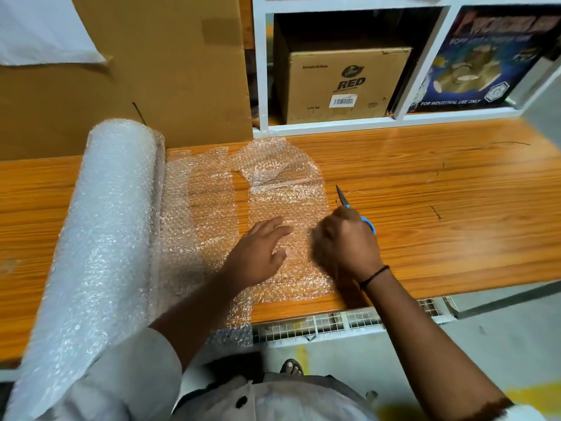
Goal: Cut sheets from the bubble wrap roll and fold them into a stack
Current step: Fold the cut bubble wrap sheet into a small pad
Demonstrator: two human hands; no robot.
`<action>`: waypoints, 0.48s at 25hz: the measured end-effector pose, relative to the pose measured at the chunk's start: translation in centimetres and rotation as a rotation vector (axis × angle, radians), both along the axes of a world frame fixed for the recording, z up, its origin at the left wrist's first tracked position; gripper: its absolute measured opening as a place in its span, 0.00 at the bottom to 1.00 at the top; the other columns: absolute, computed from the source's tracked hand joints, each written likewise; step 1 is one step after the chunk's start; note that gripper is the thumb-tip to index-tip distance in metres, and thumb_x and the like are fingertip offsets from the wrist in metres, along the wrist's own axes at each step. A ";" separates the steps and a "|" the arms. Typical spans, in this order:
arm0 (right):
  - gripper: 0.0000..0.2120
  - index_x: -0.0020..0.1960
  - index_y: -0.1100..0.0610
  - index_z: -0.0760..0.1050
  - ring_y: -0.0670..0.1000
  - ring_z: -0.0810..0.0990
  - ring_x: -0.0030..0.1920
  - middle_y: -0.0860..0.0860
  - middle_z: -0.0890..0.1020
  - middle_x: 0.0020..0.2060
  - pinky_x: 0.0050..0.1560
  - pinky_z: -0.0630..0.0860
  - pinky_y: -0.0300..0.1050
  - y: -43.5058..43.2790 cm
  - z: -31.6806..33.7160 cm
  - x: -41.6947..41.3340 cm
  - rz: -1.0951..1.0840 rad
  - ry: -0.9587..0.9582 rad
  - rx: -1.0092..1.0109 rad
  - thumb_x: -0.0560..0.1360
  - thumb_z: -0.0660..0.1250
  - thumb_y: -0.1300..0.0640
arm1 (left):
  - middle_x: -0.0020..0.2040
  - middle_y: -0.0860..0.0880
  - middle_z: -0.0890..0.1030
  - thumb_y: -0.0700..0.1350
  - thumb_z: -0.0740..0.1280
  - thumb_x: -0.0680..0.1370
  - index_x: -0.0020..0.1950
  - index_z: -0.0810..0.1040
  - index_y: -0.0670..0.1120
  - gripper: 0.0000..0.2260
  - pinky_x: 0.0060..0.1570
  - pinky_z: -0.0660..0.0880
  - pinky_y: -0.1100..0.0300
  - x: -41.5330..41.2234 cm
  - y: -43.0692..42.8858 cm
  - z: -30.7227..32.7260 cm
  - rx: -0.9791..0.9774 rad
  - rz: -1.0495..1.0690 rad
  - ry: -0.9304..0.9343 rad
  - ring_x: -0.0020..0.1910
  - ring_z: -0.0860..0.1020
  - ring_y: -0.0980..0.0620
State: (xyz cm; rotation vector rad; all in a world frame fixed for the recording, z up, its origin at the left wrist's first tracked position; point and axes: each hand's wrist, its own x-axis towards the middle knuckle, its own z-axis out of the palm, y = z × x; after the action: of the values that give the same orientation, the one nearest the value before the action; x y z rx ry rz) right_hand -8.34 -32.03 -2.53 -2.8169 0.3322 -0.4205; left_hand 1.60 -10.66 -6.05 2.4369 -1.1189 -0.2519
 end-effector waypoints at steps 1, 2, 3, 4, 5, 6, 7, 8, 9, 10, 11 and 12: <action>0.10 0.47 0.56 0.83 0.59 0.78 0.50 0.54 0.80 0.47 0.46 0.77 0.53 1.4 -0.1 -0.7 0.143 0.017 0.045 0.78 0.68 0.49 | 0.80 0.56 0.65 0.52 0.67 0.82 0.76 0.70 0.57 0.22 0.72 0.67 0.46 0.2 0.4 -0.2 -0.023 0.015 -0.018 0.77 0.62 0.52; 0.10 0.51 0.54 0.83 0.56 0.77 0.52 0.52 0.81 0.49 0.48 0.76 0.52 2.8 -0.4 -1.3 0.265 0.060 0.064 0.78 0.68 0.48 | 0.77 0.56 0.68 0.50 0.68 0.81 0.73 0.74 0.56 0.20 0.71 0.69 0.46 0.4 0.8 -0.3 -0.034 0.027 -0.029 0.75 0.64 0.52; 0.11 0.54 0.52 0.83 0.54 0.76 0.53 0.50 0.80 0.51 0.51 0.75 0.52 3.9 -0.9 -1.8 0.361 0.100 0.056 0.77 0.69 0.47 | 0.75 0.56 0.71 0.50 0.69 0.81 0.71 0.76 0.56 0.18 0.70 0.70 0.46 0.5 1.2 -0.4 -0.037 0.032 -0.033 0.74 0.66 0.53; 0.13 0.55 0.50 0.82 0.53 0.75 0.55 0.48 0.80 0.53 0.53 0.73 0.52 4.6 -1.7 -2.1 0.426 0.129 0.040 0.77 0.69 0.44 | 0.73 0.56 0.72 0.49 0.69 0.80 0.69 0.77 0.57 0.17 0.69 0.71 0.46 0.5 1.6 -0.5 -0.034 0.031 -0.036 0.73 0.67 0.53; 0.15 0.56 0.49 0.82 0.53 0.75 0.56 0.47 0.79 0.54 0.54 0.72 0.52 5.1 -2.4 -2.4 0.463 0.151 0.027 0.76 0.68 0.40 | 0.72 0.56 0.73 0.50 0.69 0.80 0.68 0.77 0.57 0.16 0.69 0.71 0.47 0.5 1.9 -0.5 -0.028 0.025 -0.041 0.72 0.67 0.53; 0.19 0.57 0.49 0.81 0.53 0.75 0.58 0.47 0.79 0.55 0.55 0.71 0.52 5.4 -3.0 -2.6 0.485 0.164 0.016 0.76 0.68 0.37 | 0.72 0.56 0.73 0.50 0.69 0.80 0.68 0.78 0.57 0.16 0.68 0.70 0.48 0.5 2.1 -0.5 -0.023 0.018 -0.048 0.72 0.68 0.53; 0.22 0.58 0.49 0.81 0.53 0.74 0.60 0.47 0.78 0.57 0.55 0.71 0.52 5.4 -3.6 -3.0 0.501 0.164 0.003 0.75 0.67 0.33 | 0.72 0.57 0.73 0.51 0.69 0.80 0.67 0.78 0.57 0.15 0.68 0.70 0.49 0.4 2.3 -0.5 -0.019 0.011 -0.056 0.72 0.68 0.53; 0.25 0.60 0.48 0.81 0.52 0.74 0.62 0.47 0.78 0.59 0.56 0.71 0.52 5.4 -4.0 -3.3 0.512 0.160 -0.013 0.74 0.67 0.32 | 0.72 0.57 0.73 0.51 0.69 0.80 0.67 0.78 0.57 0.15 0.68 0.70 0.50 0.4 2.4 -0.4 -0.016 0.010 -0.059 0.72 0.68 0.53; 0.25 0.62 0.48 0.80 0.52 0.74 0.63 0.47 0.78 0.60 0.57 0.71 0.52 5.3 -4.2 -3.6 0.521 0.153 -0.024 0.75 0.67 0.32 | 0.73 0.57 0.73 0.52 0.69 0.80 0.67 0.78 0.57 0.15 0.68 0.70 0.50 0.4 2.4 -0.2 -0.010 0.011 -0.058 0.72 0.67 0.53; 0.24 0.63 0.48 0.80 0.52 0.75 0.64 0.48 0.78 0.61 0.56 0.71 0.52 5.2 -4.2 -3.9 0.530 0.140 -0.027 0.76 0.67 0.33 | 0.73 0.57 0.72 0.52 0.69 0.81 0.67 0.78 0.57 0.15 0.68 0.69 0.51 0.4 2.3 0.0 0.001 0.012 -0.051 0.72 0.67 0.53; 0.21 0.62 0.49 0.81 0.53 0.75 0.63 0.48 0.79 0.61 0.55 0.72 0.52 5.2 -4.2 -4.1 0.541 0.117 -0.034 0.77 0.67 0.37 | 0.74 0.57 0.72 0.52 0.68 0.81 0.68 0.78 0.56 0.15 0.68 0.69 0.51 0.3 2.3 0.2 0.011 0.009 -0.041 0.73 0.67 0.53; 0.17 0.61 0.50 0.82 0.53 0.77 0.62 0.48 0.80 0.60 0.53 0.72 0.52 5.2 -4.2 -4.4 0.551 0.090 -0.048 0.79 0.67 0.41 | 0.75 0.57 0.72 0.53 0.68 0.81 0.68 0.78 0.56 0.15 0.68 0.68 0.52 0.2 2.3 0.4 0.018 0.003 -0.032 0.73 0.67 0.52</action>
State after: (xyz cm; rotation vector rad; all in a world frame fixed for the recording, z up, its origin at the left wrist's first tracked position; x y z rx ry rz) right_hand -12.72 -26.85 -6.73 -2.8158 -0.4369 -0.1786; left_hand 1.84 -8.35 -5.66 2.4662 -1.1315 -0.2231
